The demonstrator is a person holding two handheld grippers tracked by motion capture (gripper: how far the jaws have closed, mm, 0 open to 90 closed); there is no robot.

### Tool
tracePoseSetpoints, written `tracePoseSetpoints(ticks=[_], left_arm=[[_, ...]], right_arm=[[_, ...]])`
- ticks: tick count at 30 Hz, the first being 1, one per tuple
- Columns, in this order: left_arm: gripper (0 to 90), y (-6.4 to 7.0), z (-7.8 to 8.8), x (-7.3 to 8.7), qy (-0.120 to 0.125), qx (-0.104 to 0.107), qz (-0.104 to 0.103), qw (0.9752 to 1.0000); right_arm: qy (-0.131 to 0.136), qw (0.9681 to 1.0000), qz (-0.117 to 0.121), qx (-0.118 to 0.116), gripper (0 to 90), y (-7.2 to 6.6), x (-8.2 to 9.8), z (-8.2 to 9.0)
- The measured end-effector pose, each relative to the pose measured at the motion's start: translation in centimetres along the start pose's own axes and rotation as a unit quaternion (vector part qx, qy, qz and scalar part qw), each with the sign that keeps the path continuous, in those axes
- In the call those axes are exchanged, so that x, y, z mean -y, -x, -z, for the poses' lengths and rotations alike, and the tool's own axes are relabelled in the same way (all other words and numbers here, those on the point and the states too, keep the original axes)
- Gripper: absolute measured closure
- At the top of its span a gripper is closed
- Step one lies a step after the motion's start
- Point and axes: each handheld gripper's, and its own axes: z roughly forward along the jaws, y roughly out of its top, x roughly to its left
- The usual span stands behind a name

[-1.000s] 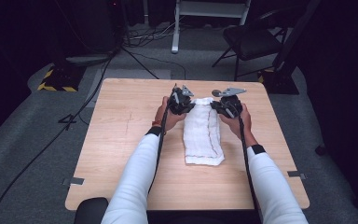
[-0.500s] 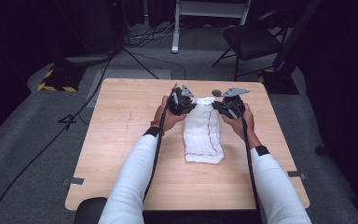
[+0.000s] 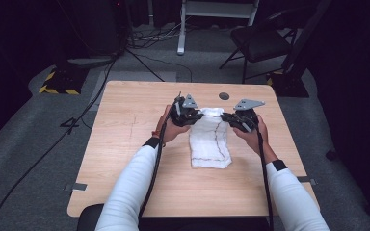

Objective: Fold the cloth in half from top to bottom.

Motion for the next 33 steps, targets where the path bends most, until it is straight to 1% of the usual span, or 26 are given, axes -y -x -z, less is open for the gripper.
tracePoseSetpoints(ticks=[1, 5, 7, 9, 10, 12, 14, 16, 20, 21, 23, 25, 26, 28, 31, 33], left_arm=[[77.9, 0.2, 0.1, 0.1, 0.000, 0.000, 0.001, 1.0000], [77.4, 0.8, 0.7, 0.2, 0.005, 0.011, -0.011, 0.9999], [76.5, 1.1, 1.1, 0.4, 0.011, 0.016, -0.010, 0.9998], [74.4, 1.4, 1.3, 0.7, 0.010, 0.019, -0.017, 0.9996], [74.7, 1.6, 1.4, 0.9, 0.008, 0.025, -0.018, 0.9995], [76.6, 2.0, 1.5, 1.2, 0.002, 0.028, -0.028, 0.9992], [80.5, 2.5, 1.4, 1.6, -0.003, 0.037, -0.034, 0.9987], [81.3, 2.9, 1.4, 1.9, -0.006, 0.041, -0.042, 0.9983], [83.1, 3.3, 1.6, 2.5, -0.009, 0.053, -0.041, 0.9977], [83.3, 3.5, 1.7, 2.6, -0.011, 0.053, -0.045, 0.9975], [83.3, 3.7, 1.8, 2.8, -0.012, 0.061, -0.044, 0.9970], [83.0, 3.9, 2.0, 3.1, -0.015, 0.064, -0.052, 0.9965], [83.0, 4.0, 2.1, 3.2, -0.015, 0.069, -0.051, 0.9962], [82.6, 4.3, 2.2, 3.5, -0.022, 0.067, -0.058, 0.9958], [82.7, 4.7, 2.4, 4.0, -0.030, 0.074, -0.067, 0.9945], [82.5, 5.0, 2.5, 4.4, -0.035, 0.080, -0.066, 0.9940]], right_arm=[[0.000, 1.0000, 0.002, -0.002, 84.7, -0.1, 0.1, 0.1], [0.003, 0.9999, 0.005, -0.008, 84.7, -0.5, 0.5, 0.6], [0.007, 0.9998, 0.003, -0.016, 84.7, -0.6, 0.9, 0.9], [0.006, 0.9997, 0.006, -0.023, 84.7, -0.8, 1.2, 1.1], [0.005, 0.9996, 0.007, -0.026, 84.7, -0.9, 1.4, 1.2], [0.004, 0.9993, 0.012, -0.034, 84.7, -1.2, 1.7, 1.4], [0.004, 0.9990, 0.014, -0.042, 84.7, -1.5, 2.0, 1.5], [0.001, 0.9987, 0.018, -0.048, 84.7, -1.8, 2.3, 1.6], [0.000, 0.9980, 0.021, -0.059, 84.7, -2.2, 3.0, 2.0], [-0.001, 0.9980, 0.021, -0.060, 84.7, -2.3, 3.1, 2.1], [-0.003, 0.9977, 0.022, -0.065, 84.6, -2.4, 3.3, 2.2], [-0.005, 0.9974, 0.022, -0.069, 84.6, -2.6, 3.6, 2.3], [-0.005, 0.9972, 0.022, -0.071, 84.6, -2.6, 3.8, 2.3], [-0.008, 0.9967, 0.023, -0.077, 84.6, -2.8, 4.1, 2.4], [-0.011, 0.9961, 0.025, -0.085, 84.6, -3.1, 4.6, 2.5], [-0.014, 0.9951, 0.026, -0.095, 84.6, -3.3, 5.0, 2.6]])
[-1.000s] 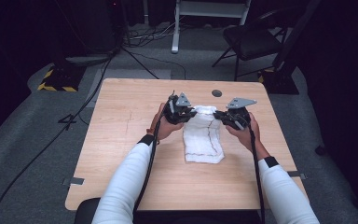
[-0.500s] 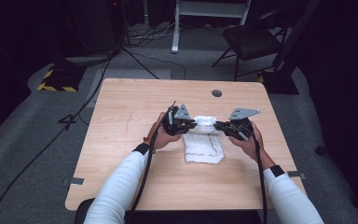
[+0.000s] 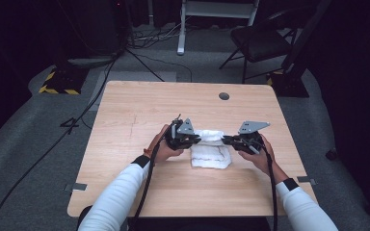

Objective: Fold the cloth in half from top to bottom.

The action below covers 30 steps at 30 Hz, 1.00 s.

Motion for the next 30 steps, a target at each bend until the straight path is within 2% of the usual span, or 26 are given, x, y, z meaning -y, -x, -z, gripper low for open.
tracePoseSetpoints(ticks=[3, 12, 15, 25, 30], left_arm=[[82.1, 0.7, -0.4, 0.3, -0.014, 0.007, -0.009, 0.9998], [82.0, 2.2, -0.8, 0.6, -0.023, 0.023, -0.025, 0.9992], [81.9, 2.7, -0.8, 0.8, -0.030, 0.024, -0.032, 0.9988], [81.0, 3.7, -0.5, 1.6, -0.048, 0.021, -0.050, 0.9974], [79.5, 4.2, -0.3, 1.9, -0.052, 0.022, -0.054, 0.9970]], right_arm=[[-0.012, 0.9998, 0.009, -0.010, 84.4, -0.3, 0.5, 0.0], [-0.018, 0.9995, 0.001, -0.026, 83.9, -0.8, 2.0, 0.6], [-0.022, 0.9992, 0.001, -0.035, 83.5, -1.2, 2.4, 0.8], [-0.035, 0.9984, 0.011, -0.043, 80.0, -2.0, 3.1, 1.3], [-0.039, 0.9980, 0.011, -0.048, 82.0, -2.3, 3.6, 1.6]])
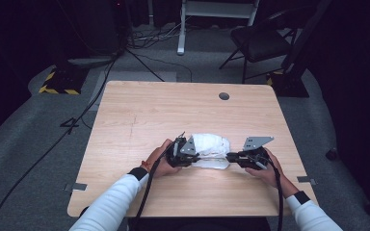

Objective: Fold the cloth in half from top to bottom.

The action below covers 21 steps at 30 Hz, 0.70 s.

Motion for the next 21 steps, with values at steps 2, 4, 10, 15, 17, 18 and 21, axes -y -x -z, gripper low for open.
tracePoseSetpoints(ticks=[2, 4, 10, 15, 17, 18, 21], left_arm=[[78.2, 0.2, 0.1, 0.1, -0.003, 0.000, -0.001, 1.0000], [78.3, 0.4, 0.2, 0.2, -0.004, 0.001, -0.004, 1.0000], [78.4, 0.7, 0.4, 0.6, -0.005, 0.010, 0.000, 0.9999], [78.2, 1.5, 0.8, 0.8, -0.008, 0.023, -0.005, 0.9997], [78.0, 1.7, 1.1, 1.0, -0.007, 0.025, -0.006, 0.9996], [77.6, 1.9, 1.2, 1.1, -0.008, 0.026, -0.005, 0.9996], [74.9, 1.9, 1.7, 1.3, -0.004, 0.024, 0.001, 0.9997]], right_arm=[[-0.004, 1.0000, 0.003, -0.001, 82.1, -0.2, 0.2, -0.1], [-0.007, 0.9999, 0.007, -0.003, 82.4, -0.3, 0.3, -0.1], [-0.012, 0.9999, 0.005, 0.001, 82.4, -0.7, 0.8, 0.0], [-0.011, 0.9999, 0.003, 0.007, 81.7, -0.7, 1.0, 0.5], [-0.005, 0.9999, 0.001, 0.011, 81.2, -0.6, 1.1, 0.9], [-0.002, 0.9999, -0.001, 0.016, 81.0, -0.6, 1.0, 1.0], [0.008, 0.9995, -0.006, 0.029, 77.8, -0.4, 0.8, 1.3]])
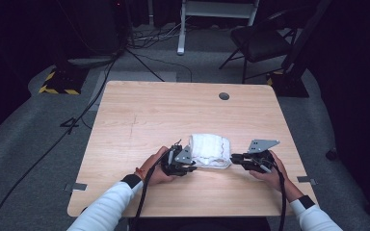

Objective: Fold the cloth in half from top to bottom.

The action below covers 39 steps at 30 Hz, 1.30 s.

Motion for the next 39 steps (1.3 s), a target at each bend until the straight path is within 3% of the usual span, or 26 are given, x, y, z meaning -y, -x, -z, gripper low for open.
tracePoseSetpoints(ticks=[2, 7, 12, 16, 17, 22, 25, 34, 39], left_arm=[[73.0, -0.1, 0.4, 0.1, 0.008, -0.008, 0.007, 0.9999], [56.8, -1.1, 0.8, 0.0, 0.021, -0.032, 0.036, 0.9986], [47.9, -2.2, 0.8, -0.5, 0.036, -0.063, 0.060, 0.9955], [42.1, -3.2, 0.5, -0.9, 0.049, -0.074, 0.083, 0.9925], [40.5, -3.3, 0.2, -1.0, 0.048, -0.082, 0.085, 0.9919], [35.0, -3.1, -1.6, -1.3, 0.004, -0.074, 0.074, 0.9945], [34.0, -3.0, -2.0, -1.1, -0.010, -0.072, 0.071, 0.9948], [34.6, -2.7, -2.4, -0.3, -0.032, -0.057, 0.070, 0.9954], [34.7, -2.3, -2.6, -0.3, -0.035, -0.060, 0.068, 0.9953]], right_arm=[[0.002, 1.0000, -0.002, 0.009, 73.8, 0.0, -0.2, -0.1], [0.004, 0.9995, -0.005, 0.031, 62.1, -0.1, -1.0, -0.5], [0.008, 0.9991, -0.012, 0.040, 53.3, 0.0, -1.9, -1.1], [-0.006, 0.9991, -0.012, 0.039, 48.2, 0.0, -2.4, -2.1], [-0.010, 0.9992, -0.010, 0.038, 47.5, -0.1, -2.4, -2.3], [-0.040, 0.9987, -0.003, 0.031, 45.0, -0.3, -1.9, -3.1], [-0.052, 0.9983, 0.001, 0.027, 43.9, -0.4, -1.6, -3.3], [-0.070, 0.9968, 0.014, 0.035, 40.8, -0.7, -0.8, -3.5], [-0.069, 0.9966, 0.016, 0.041, 39.5, -0.7, -0.4, -3.5]])
